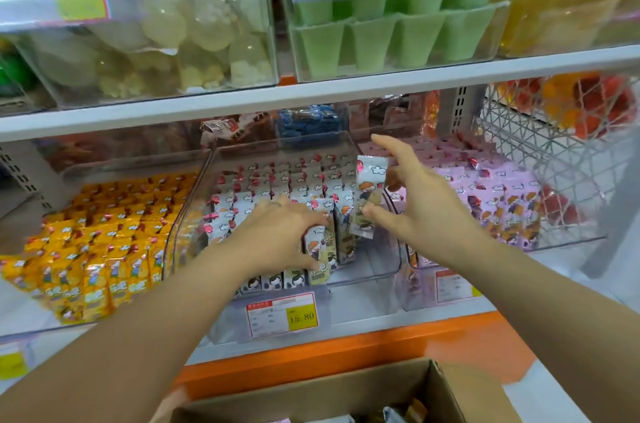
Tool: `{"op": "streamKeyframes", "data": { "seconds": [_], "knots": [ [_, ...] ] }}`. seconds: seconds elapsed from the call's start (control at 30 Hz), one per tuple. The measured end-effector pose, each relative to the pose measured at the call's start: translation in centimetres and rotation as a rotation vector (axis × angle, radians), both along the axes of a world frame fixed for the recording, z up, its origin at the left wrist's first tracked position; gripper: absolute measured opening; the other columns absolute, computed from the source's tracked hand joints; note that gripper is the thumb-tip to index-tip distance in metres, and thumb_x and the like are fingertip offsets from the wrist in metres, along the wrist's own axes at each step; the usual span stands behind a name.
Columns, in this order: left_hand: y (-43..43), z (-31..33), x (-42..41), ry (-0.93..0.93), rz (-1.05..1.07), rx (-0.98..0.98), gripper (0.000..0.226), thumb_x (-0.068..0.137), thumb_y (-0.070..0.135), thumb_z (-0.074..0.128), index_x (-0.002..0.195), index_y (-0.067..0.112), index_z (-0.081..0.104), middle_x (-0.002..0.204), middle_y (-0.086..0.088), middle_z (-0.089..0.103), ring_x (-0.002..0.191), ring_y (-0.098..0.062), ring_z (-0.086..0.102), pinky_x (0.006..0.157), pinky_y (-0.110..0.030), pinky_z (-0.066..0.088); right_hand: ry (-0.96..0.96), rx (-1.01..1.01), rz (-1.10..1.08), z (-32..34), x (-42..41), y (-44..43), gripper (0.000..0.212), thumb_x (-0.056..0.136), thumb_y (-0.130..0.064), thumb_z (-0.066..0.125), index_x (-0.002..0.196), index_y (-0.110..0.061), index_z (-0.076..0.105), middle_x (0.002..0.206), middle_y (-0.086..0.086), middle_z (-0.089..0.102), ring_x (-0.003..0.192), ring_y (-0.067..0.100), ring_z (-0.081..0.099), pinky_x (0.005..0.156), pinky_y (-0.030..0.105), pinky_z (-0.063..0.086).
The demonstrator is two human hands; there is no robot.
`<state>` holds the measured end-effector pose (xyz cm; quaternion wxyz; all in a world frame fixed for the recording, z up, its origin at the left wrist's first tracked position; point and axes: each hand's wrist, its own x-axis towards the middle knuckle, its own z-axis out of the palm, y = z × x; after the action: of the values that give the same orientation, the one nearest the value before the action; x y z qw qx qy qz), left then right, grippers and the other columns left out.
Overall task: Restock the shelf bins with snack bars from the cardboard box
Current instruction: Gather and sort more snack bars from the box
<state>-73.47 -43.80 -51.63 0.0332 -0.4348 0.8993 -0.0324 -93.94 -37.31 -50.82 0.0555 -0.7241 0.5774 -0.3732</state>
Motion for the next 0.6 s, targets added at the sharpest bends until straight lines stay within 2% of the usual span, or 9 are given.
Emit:
{"op": "streamKeyframes", "data": {
  "seconds": [0.07, 0.13, 0.23, 0.33, 0.4, 0.5, 0.6],
  "knots": [
    [-0.1, -0.2, 0.1, 0.011, 0.008, -0.026, 0.068, 0.08, 0.054, 0.065, 0.141, 0.038, 0.037, 0.134, 0.009, 0.051, 0.124, -0.019, 0.039, 0.102, -0.035, 0.027, -0.017, 0.003, 0.015, -0.2, 0.1, -0.2, 0.085, 0.084, -0.035, 0.069, 0.14, -0.052, 0.008, 0.118, 0.014, 0.058, 0.098, 0.036, 0.062, 0.08, 0.046, 0.051],
    [-0.3, -0.2, 0.2, 0.048, 0.027, -0.036, 0.067, 0.082, 0.051, 0.065, 0.141, 0.04, 0.035, 0.133, 0.01, 0.051, 0.125, -0.018, 0.037, 0.103, -0.036, 0.026, -0.024, -0.001, 0.018, -0.4, 0.1, -0.3, 0.083, 0.084, -0.035, 0.068, 0.14, -0.053, 0.01, 0.115, 0.011, 0.058, 0.099, 0.034, 0.062, 0.08, 0.043, 0.051],
    [-0.3, -0.5, 0.3, 0.019, 0.031, -0.067, 0.068, 0.083, 0.048, 0.065, 0.142, 0.041, 0.032, 0.132, 0.008, 0.049, 0.126, -0.019, 0.035, 0.104, -0.038, 0.026, -0.014, -0.006, 0.031, -0.2, 0.0, -0.4, 0.072, 0.085, -0.035, 0.067, 0.139, -0.05, 0.022, 0.101, 0.004, 0.058, 0.095, 0.028, 0.058, 0.082, 0.039, 0.047],
    [-0.5, -0.7, 0.2, 0.041, 0.03, -0.065, 0.072, 0.081, 0.049, 0.066, 0.142, 0.041, 0.03, 0.134, 0.007, 0.043, 0.124, -0.019, 0.032, 0.104, -0.036, 0.026, 0.035, -0.008, 0.049, 0.3, -0.1, -0.6, 0.058, 0.084, -0.031, 0.068, 0.133, -0.038, 0.038, 0.089, -0.017, 0.051, 0.096, 0.02, 0.052, 0.082, 0.038, 0.044],
    [-0.8, -0.4, 0.1, 0.102, 0.028, -0.038, 0.075, 0.078, 0.053, 0.067, 0.142, 0.04, 0.031, 0.137, 0.007, 0.037, 0.125, -0.018, 0.03, 0.103, -0.036, 0.027, 0.04, -0.02, 0.049, 0.6, -0.3, -0.9, 0.053, 0.084, -0.026, 0.069, 0.13, -0.033, 0.042, 0.085, -0.022, 0.045, 0.097, 0.018, 0.049, 0.079, 0.035, 0.041],
    [-1.3, -0.2, -1.2, 0.182, 0.019, -0.054, 0.078, 0.077, 0.061, 0.063, 0.143, 0.036, 0.031, 0.145, 0.008, 0.033, 0.13, -0.019, 0.028, 0.106, -0.038, 0.026, 0.039, -0.032, 0.038, 0.6, -0.2, -1.6, 0.049, 0.084, -0.022, 0.069, 0.126, -0.033, 0.046, 0.086, -0.023, 0.044, 0.098, 0.016, 0.047, 0.078, 0.032, 0.039],
    [-2.0, -0.4, -3.4, 0.17, 0.001, -0.135, 0.066, 0.081, 0.061, 0.058, 0.135, 0.025, 0.042, 0.138, 0.004, 0.043, 0.127, -0.021, 0.036, 0.104, -0.04, 0.028, 0.053, -0.013, 0.041, 0.3, 0.2, -2.2, 0.044, 0.084, -0.019, 0.066, 0.124, -0.031, 0.051, 0.088, -0.02, 0.044, 0.105, 0.015, 0.043, 0.077, 0.029, 0.035]
  ]
}}
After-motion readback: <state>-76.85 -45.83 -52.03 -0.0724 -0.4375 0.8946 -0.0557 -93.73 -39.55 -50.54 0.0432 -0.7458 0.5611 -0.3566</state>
